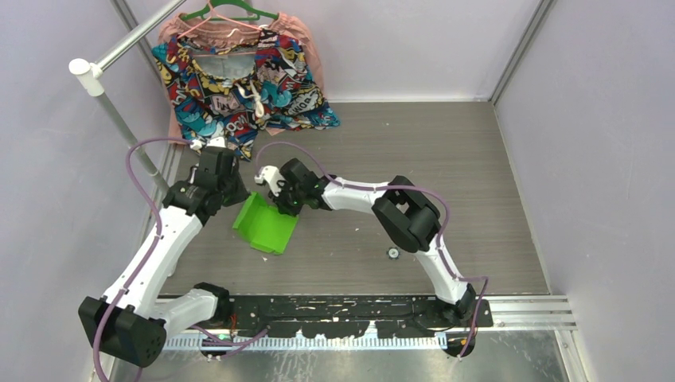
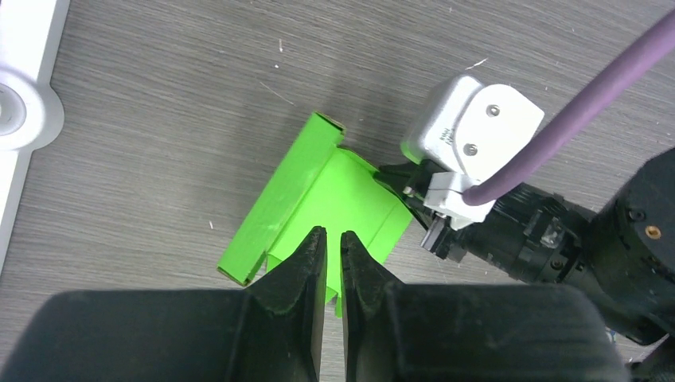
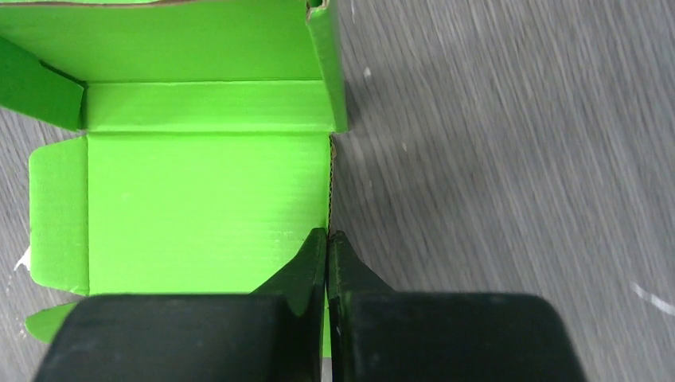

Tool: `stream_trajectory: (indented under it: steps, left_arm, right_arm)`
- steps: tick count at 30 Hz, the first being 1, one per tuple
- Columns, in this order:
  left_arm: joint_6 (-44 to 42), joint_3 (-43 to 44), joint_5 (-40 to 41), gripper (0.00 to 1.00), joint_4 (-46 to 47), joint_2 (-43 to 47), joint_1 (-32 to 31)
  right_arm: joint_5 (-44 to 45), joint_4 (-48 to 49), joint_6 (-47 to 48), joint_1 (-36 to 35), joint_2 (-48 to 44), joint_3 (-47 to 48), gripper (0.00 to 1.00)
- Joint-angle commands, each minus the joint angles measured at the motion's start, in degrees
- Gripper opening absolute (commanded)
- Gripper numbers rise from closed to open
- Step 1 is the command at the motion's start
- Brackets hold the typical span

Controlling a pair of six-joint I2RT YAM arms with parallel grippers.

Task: Fold the paper box
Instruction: Fold the paper box at the center of the board.

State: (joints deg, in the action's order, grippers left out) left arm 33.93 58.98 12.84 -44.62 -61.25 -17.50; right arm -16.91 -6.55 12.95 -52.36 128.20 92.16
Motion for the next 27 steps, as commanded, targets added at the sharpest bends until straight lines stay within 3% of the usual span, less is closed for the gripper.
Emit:
stream_trajectory:
  steps: [1, 5, 12, 27]
  left_arm:
    - [-1.1, 0.5, -0.6, 0.13, 0.5, 1.3, 0.5]
    - [-1.5, 1.1, -1.1, 0.14, 0.8, 0.8, 0.7]
    - [-1.2, 2.2, -3.0, 0.16, 1.3, 0.0, 0.8]
    - [1.1, -8.9, -8.3, 0.15, 4.0, 6.3, 0.8]
  right_arm:
    - [10.6, -4.5, -4.5, -0.2, -5.9, -5.6, 0.01]
    - [22.0, -5.1, -8.2, -0.2, -9.7, -11.2, 0.01]
    - [34.5, -6.7, -17.0, -0.4, -15.4, -18.5, 0.01]
    - [60.1, -17.2, -28.4, -4.2, -11.3, -17.0, 0.01]
